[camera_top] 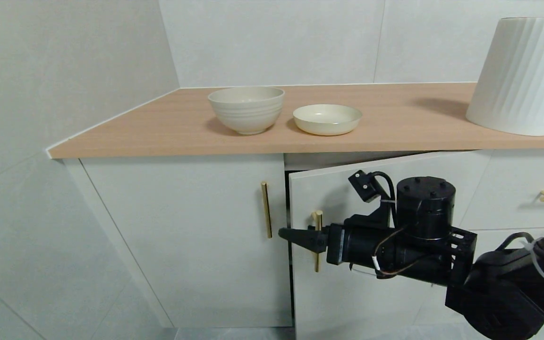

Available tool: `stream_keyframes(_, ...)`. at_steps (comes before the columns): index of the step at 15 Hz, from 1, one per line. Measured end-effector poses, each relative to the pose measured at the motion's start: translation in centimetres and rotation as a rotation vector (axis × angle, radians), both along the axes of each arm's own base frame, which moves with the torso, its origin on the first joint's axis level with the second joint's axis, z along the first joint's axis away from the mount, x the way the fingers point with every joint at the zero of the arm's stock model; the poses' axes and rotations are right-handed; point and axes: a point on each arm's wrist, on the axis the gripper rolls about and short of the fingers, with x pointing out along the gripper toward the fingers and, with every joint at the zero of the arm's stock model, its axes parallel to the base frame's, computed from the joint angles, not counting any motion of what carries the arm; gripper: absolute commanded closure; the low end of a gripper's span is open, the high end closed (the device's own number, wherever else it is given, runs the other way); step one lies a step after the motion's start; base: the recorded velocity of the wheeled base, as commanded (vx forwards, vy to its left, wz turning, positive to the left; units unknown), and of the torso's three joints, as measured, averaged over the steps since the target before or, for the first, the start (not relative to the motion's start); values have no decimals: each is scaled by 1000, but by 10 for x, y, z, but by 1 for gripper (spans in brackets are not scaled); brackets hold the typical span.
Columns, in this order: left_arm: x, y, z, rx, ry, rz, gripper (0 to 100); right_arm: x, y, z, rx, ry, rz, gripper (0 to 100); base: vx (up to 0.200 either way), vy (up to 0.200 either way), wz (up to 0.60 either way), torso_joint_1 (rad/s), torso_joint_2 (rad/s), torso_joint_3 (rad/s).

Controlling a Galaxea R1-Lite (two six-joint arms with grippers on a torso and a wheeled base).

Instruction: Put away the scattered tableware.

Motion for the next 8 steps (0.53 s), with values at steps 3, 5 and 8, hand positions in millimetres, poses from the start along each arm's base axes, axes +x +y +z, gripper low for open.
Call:
stream_keyframes(3, 0, 0, 0, 4, 0, -1, 0, -7, -5, 0, 23, -21, 5, 0, 0, 0, 0, 0, 0, 0)
stream_keyframes(5, 0, 0, 0, 20, 1, 5, 0, -10, -7, -1, 27, -29, 7, 0, 0, 0, 0, 0, 0, 0)
stream_keyframes(8, 0, 1, 1, 26, -4, 35, 0, -14, -7, -2, 23, -28, 14, 0, 0, 0, 0, 0, 0, 0)
